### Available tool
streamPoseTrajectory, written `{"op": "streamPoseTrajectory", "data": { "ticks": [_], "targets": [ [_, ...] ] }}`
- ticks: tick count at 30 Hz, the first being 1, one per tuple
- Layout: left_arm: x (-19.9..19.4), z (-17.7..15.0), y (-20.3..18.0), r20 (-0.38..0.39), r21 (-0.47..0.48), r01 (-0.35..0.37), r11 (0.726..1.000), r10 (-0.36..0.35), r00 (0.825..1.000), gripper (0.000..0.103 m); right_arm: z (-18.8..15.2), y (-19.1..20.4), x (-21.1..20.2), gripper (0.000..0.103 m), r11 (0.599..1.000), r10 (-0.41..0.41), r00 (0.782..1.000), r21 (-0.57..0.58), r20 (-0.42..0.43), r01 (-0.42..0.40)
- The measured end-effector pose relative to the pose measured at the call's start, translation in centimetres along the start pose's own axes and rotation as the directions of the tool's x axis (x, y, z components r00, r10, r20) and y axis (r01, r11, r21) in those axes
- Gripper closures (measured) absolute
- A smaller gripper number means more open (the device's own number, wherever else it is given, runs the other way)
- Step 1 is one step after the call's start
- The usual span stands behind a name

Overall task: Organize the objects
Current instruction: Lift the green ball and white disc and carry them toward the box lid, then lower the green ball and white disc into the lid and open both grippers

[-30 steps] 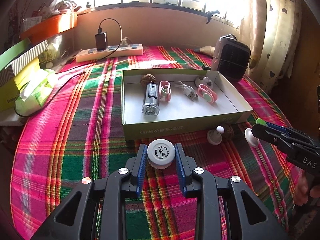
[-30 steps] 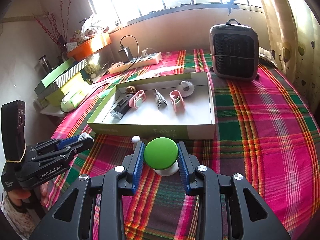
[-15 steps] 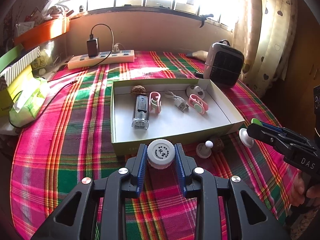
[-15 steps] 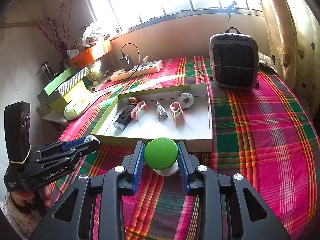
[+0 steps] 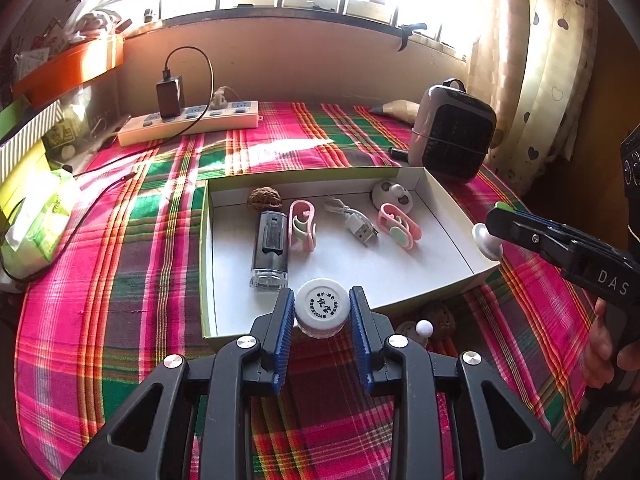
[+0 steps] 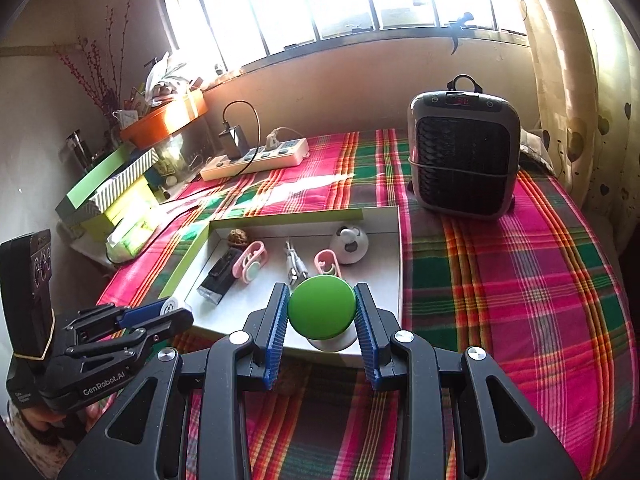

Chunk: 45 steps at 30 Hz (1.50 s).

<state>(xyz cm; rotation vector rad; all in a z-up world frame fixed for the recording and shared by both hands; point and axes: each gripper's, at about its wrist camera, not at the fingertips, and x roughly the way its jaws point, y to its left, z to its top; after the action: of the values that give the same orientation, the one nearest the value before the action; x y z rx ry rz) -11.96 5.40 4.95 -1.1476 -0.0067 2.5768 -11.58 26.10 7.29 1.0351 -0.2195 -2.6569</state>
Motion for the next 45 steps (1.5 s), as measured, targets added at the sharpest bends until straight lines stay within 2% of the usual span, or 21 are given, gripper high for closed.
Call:
{"op": "streamPoseTrajectory", "data": {
  "ticks": [8,21,31,45],
  "targets": [
    [2.0,1.1,0.3,-0.024,0.0,0.006,1.0,-0.006,1.0,0.079,1.9,-1.6,3.0,0.069,1.0,-0.009,0.999,0.025,-0.035,0.01],
    [3.7,1.2,0.6,-0.052,-0.001,-0.002,1.0,0.002,0.999,0.079,2.6,-3.0,6.1,0.069,0.998,-0.026,0.996,0.047,-0.081,0.03],
    [4.0,1.4,0.6,-0.054,0.005,-0.006,1.0,0.006,0.999,0.08,2.8,-3.2,7.6,0.069,0.998,-0.037,0.994,0.037,-0.102,0.041],
    [4.7,1.3,0.7,-0.064,0.004,-0.014,1.0,0.014,0.998,0.079,2.1,-2.6,7.5,0.069,0.999,-0.036,0.994,0.014,-0.107,0.038]
  ]
}}
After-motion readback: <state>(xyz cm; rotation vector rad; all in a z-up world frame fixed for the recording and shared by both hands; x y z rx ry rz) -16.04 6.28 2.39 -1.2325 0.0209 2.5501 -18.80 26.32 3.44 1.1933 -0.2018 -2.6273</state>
